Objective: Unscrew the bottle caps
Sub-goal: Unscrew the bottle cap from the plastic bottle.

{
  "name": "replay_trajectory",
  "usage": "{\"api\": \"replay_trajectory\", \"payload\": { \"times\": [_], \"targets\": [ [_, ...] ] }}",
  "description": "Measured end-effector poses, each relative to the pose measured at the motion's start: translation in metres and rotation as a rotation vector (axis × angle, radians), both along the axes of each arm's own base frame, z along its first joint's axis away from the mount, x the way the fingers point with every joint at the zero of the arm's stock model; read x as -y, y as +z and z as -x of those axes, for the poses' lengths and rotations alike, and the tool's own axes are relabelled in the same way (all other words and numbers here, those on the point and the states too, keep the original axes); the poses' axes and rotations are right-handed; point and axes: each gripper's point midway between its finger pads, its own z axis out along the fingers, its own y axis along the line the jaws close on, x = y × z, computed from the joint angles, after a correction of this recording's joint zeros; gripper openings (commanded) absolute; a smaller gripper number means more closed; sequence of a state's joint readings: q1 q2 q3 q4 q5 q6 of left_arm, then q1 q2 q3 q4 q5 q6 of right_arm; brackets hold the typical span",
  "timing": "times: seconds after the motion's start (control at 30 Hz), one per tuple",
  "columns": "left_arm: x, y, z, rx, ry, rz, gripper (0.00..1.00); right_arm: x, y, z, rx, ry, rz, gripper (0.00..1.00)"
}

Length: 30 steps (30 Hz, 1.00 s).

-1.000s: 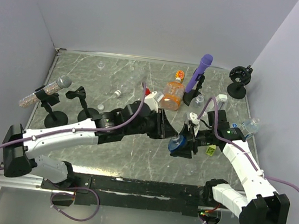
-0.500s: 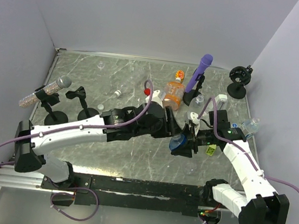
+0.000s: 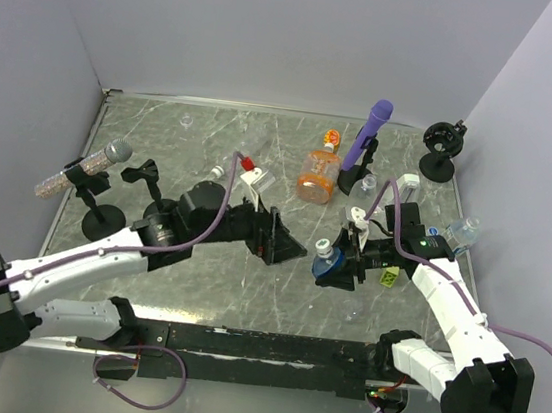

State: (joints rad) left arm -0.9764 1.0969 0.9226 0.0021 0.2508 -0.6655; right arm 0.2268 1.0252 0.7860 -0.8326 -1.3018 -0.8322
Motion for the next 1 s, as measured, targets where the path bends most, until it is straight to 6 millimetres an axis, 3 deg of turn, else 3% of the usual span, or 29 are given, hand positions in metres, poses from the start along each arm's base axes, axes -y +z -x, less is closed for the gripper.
{"api": "replay_trajectory", "payload": {
  "times": [0.17, 0.37, 0.6, 1.0],
  "targets": [
    [0.005, -0.025, -0.007, 0.13, -0.219, 0.017, 0.94, 0.0, 0.0, 0.0, 0.0, 0.0, 0.0, 0.13],
    [0.023, -0.026, -0.005, 0.261, -0.382, 0.095, 0.93, 0.0, 0.0, 0.0, 0.001, 0.0, 0.0, 0.13],
    [0.035, -0.015, -0.006, 0.356, -0.437, 0.177, 0.79, 0.0, 0.0, 0.0, 0.001, 0.0, 0.0, 0.13],
    [0.052, -0.013, -0.015, 0.373, -0.465, 0.205, 0.69, 0.0, 0.0, 0.0, 0.001, 0.0, 0.0, 0.13]
  ]
}}
